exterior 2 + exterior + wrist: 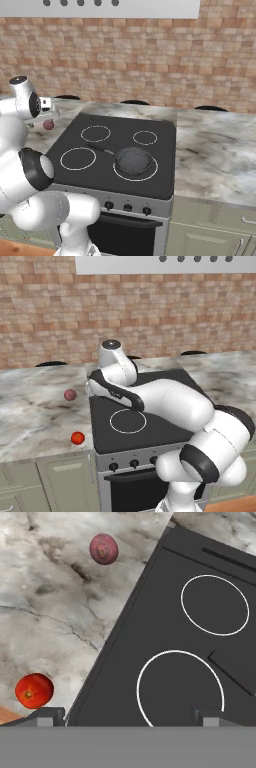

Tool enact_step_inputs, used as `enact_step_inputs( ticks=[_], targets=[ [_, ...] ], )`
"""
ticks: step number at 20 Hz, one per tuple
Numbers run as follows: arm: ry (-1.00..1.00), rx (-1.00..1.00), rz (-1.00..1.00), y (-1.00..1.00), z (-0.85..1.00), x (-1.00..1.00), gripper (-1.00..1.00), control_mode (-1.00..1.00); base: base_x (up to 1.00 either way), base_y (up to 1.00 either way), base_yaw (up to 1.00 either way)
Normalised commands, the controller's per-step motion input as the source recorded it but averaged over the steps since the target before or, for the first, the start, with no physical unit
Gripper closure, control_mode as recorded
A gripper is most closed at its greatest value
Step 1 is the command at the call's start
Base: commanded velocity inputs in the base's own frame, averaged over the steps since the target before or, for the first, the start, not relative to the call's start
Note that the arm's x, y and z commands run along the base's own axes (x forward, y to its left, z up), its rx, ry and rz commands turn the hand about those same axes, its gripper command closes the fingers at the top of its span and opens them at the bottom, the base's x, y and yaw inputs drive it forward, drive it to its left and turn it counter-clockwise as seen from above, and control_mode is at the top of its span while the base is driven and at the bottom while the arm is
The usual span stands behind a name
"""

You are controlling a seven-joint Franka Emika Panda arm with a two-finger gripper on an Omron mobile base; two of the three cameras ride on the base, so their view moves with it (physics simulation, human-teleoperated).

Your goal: Place the pan on the front right burner on the stove. Then place the tomato and the onion in the pan and turn on the front right burner.

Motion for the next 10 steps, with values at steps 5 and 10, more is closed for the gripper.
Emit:
enact_step_inputs(
  ticks=[5, 10],
  targets=[
    [0.00, 0.00, 0.07, 0.21, -0.13, 0.11, -1.00, -1.00, 0.00, 0.00, 0.00],
    [-0.01, 0.00, 0.07, 0.16, -0.19, 0.12, -1.00, -1.00, 0.00, 0.00, 0.00]
  ],
)
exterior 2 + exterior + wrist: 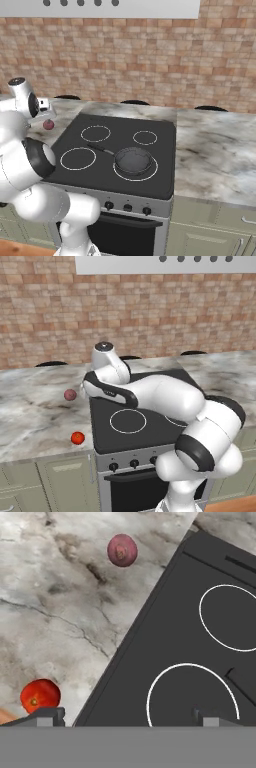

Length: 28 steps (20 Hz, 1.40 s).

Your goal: Place the pan on the front right burner on the stove. Then place the tomato and the onion in the pan and turn on the front right burner.

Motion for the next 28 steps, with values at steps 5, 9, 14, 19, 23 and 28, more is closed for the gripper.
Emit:
enact_step_inputs(
  ticks=[5, 9, 14, 19, 23, 28],
  targets=[
    [-0.02, 0.00, 0.05, 0.12, -0.15, 0.08, -1.00, -1.00, 0.00, 0.00, 0.00],
    [-0.03, 0.00, 0.03, 0.10, -0.09, 0.08, -1.00, -1.00, 0.00, 0.00, 0.00],
    [-0.05, 0.00, 0.01, 0.11, -0.02, 0.09, -1.00, -1.00, 0.00, 0.00, 0.00],
    [-0.05, 0.00, 0.00, 0.10, -0.03, 0.10, -1.00, -1.00, 0.00, 0.00, 0.00],
    [0.00, 0.01, 0.00, 0.05, -0.10, 0.09, -1.00, -1.00, 0.00, 0.00, 0.00],
    [0.00, 0.02, 0.00, 0.01, -0.09, 0.11, -1.00, -1.00, 0.00, 0.00, 0.00]
  ],
)
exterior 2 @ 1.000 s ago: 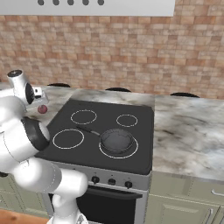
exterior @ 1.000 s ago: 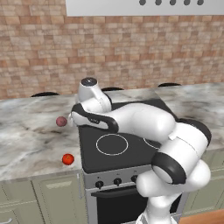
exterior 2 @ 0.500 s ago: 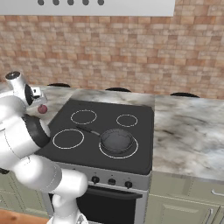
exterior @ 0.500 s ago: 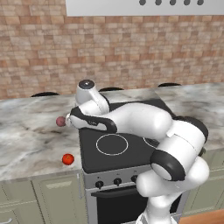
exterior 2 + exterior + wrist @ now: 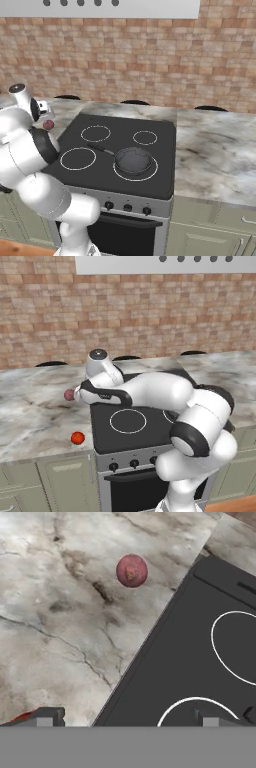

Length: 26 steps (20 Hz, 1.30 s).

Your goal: Place the pan on the front right burner on the stove. Then place the tomato and the onion in the pan and turn on the front right burner.

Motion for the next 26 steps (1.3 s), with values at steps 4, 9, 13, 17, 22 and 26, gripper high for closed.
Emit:
enact_step_inputs(
  ticks=[4, 9, 13, 17, 22, 26],
  targets=[
    [0.00, 0.03, 0.00, 0.00, -0.02, 0.16, -1.00, -1.00, 0.00, 0.00, 0.00],
    [0.00, 0.02, 0.00, 0.03, -0.07, 0.24, -1.00, -1.00, 0.00, 0.00, 0.00],
    [0.00, 0.00, 0.00, 0.13, -0.12, 0.24, -1.00, -1.00, 0.00, 0.00, 0.00],
    [0.00, 0.00, 0.00, 0.18, -0.14, 0.25, -1.00, -1.00, 0.00, 0.00, 0.00],
    [0.00, 0.00, 0.00, 0.18, -0.10, 0.28, -1.00, -1.00, 0.00, 0.00, 0.00],
    [0.00, 0.00, 0.00, 0.12, -0.11, 0.29, -1.00, -1.00, 0.00, 0.00, 0.00]
  ],
)
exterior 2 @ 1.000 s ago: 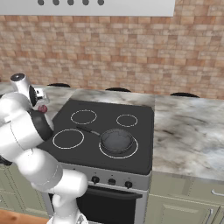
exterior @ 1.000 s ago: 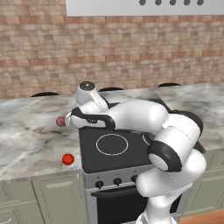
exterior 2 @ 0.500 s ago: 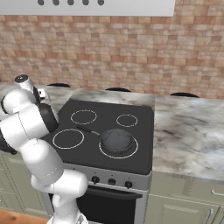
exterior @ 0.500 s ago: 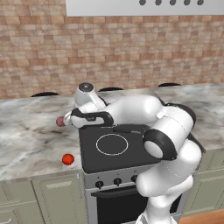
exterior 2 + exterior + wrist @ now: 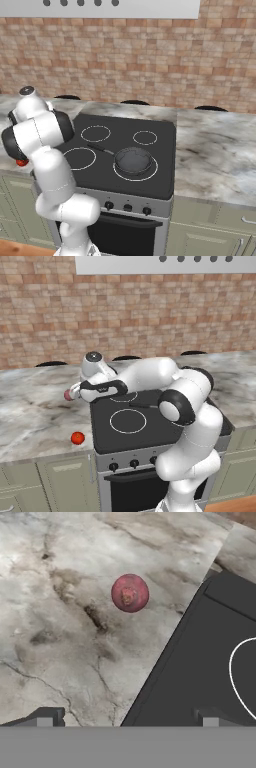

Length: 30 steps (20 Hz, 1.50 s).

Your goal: Place the pan on the front right burner on the stove. Then place the tomato and the onion in the pan and turn on the front right burner.

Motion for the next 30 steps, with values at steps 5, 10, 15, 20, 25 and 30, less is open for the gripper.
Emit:
enact_step_inputs(
  ticks=[5, 10, 15, 20, 25, 30],
  targets=[
    [0.00, 0.00, 0.01, 0.08, -0.12, 0.31, -1.00, -1.00, 0.00, 0.00, 0.00],
    [0.04, 0.00, 0.01, 0.16, -0.24, 0.26, -1.00, -1.00, 0.00, 0.00, 0.00],
    [0.03, 0.00, 0.01, 0.22, -0.22, 0.21, -1.00, -1.00, 0.00, 0.00, 0.00],
    [0.00, 0.00, 0.00, 0.17, -0.15, 0.22, -1.00, -1.00, 0.00, 0.00, 0.00],
    [0.00, 0.00, 0.00, 0.02, -0.10, 0.18, -1.00, -1.00, 0.00, 0.00, 0.00],
    [0.00, 0.00, 0.00, 0.00, -0.14, 0.15, -1.00, -1.00, 0.00, 0.00, 0.00]
  ],
)
